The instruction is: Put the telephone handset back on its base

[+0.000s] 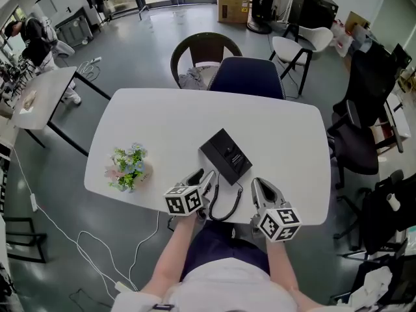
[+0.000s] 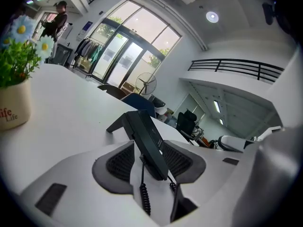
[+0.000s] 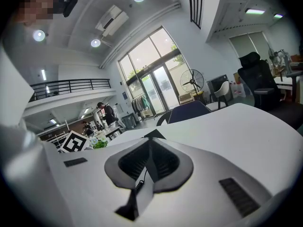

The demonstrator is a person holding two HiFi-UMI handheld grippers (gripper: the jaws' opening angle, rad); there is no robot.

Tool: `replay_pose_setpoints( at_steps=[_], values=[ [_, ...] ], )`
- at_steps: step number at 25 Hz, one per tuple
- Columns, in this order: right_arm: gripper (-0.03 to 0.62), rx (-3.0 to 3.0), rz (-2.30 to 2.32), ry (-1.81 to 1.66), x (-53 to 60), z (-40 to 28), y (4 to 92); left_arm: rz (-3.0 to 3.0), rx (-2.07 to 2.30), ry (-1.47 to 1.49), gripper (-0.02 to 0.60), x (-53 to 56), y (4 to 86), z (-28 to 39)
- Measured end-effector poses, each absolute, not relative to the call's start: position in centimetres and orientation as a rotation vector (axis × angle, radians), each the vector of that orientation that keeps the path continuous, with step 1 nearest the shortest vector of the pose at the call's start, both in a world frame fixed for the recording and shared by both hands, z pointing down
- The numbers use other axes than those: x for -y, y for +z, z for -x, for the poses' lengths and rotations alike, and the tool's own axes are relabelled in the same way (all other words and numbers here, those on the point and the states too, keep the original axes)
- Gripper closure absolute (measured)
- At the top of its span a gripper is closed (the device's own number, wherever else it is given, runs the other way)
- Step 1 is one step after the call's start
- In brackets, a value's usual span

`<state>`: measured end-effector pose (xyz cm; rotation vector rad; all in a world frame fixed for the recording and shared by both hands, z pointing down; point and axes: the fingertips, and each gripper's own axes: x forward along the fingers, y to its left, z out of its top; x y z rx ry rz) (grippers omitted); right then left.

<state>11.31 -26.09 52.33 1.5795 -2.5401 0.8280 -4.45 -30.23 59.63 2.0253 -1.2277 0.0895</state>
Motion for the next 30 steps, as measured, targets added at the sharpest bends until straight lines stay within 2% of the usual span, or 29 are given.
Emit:
replay_pose_setpoints(
  at_steps=[12, 23, 26, 30],
  values=[
    [0.553, 2.574, -1.574, 0.769, 26.3, -11.3, 50.8, -2.343, 1.338, 0.079, 0.389, 28.4, 51.8, 3.7],
    [0.553, 2.593, -1.537, 0.582, 26.8, -10.8, 48.5, -2.625, 1.496, 0.078, 0.391, 26.3, 44.7, 4.2],
    [0.553, 2.599, -1.535, 0.561, 27.0, -10.9, 48.0, -2.656, 1.498, 0.080, 0.452, 25.9, 44.0, 4.2],
    [0.553, 2.602, -1.537, 0.555, 26.9, -11.1, 47.7, -2.659, 1.501, 0.108, 0.496, 25.5, 44.4, 4.1]
  ],
)
